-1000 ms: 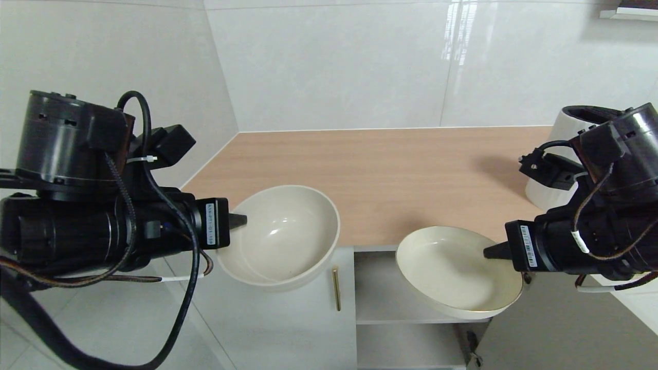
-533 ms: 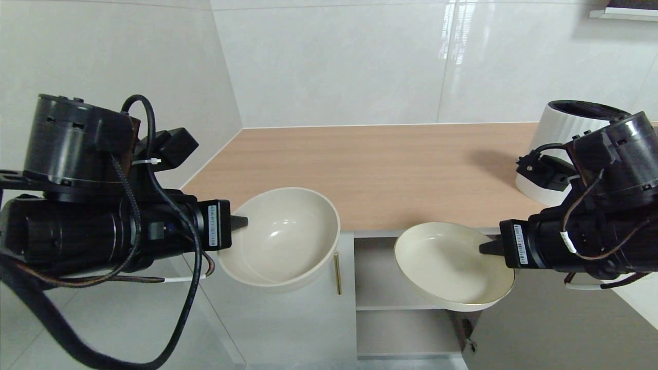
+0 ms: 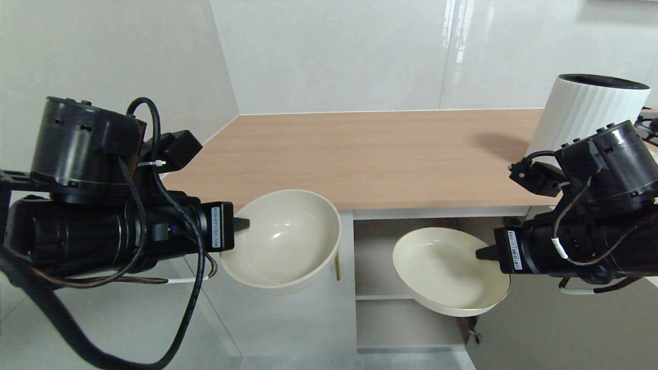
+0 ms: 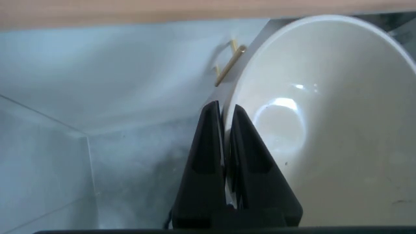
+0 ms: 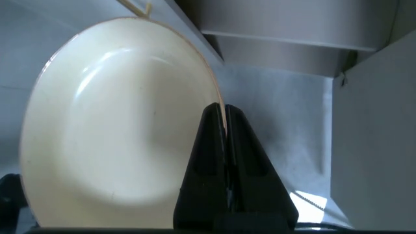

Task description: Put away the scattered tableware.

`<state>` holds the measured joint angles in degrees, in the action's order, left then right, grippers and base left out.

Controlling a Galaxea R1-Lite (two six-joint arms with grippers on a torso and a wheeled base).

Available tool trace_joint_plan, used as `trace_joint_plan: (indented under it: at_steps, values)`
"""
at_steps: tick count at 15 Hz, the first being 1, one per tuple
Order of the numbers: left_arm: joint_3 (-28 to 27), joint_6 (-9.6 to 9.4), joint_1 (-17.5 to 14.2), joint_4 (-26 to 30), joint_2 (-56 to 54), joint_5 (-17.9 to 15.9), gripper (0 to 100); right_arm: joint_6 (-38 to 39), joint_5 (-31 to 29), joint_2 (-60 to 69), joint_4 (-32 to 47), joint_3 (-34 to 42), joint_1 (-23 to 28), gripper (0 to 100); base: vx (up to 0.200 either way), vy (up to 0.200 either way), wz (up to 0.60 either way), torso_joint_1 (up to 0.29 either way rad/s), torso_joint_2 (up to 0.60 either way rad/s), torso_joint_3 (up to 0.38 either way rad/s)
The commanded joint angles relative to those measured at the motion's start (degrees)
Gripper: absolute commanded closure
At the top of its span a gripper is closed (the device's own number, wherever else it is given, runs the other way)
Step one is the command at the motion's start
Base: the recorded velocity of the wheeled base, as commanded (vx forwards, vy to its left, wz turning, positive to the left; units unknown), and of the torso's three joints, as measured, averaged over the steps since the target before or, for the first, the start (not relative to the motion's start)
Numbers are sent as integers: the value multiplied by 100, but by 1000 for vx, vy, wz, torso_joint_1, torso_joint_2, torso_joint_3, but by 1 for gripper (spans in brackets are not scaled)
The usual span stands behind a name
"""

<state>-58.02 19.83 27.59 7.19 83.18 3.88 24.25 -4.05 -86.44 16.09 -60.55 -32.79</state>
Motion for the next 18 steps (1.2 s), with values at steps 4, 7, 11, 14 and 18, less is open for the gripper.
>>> trace_joint_plan:
  at_steps: [4,7,11,14,18]
  values:
    - [-8,12,1,1,41,8,100,-8,-8,-74,-1,-1,1,100,0,0,0,-194,470,276]
    - [-8,12,1,1,41,8,100,-8,-8,-83,-1,8,1,100,0,0,0,-173,466,287]
    - [-8,12,1,1,41,8,100,-8,-8,-118,-1,-1,1,100,0,0,0,-159,448,295]
    - [-8,12,1,1,41,17,100,-8,-8,-145,-1,-1,1,100,0,0,0,-59,194,124]
    - [-8,12,1,1,58,8,100,-17,-17,-268,-18,-1,36,100,0,0,0,-4,14,12]
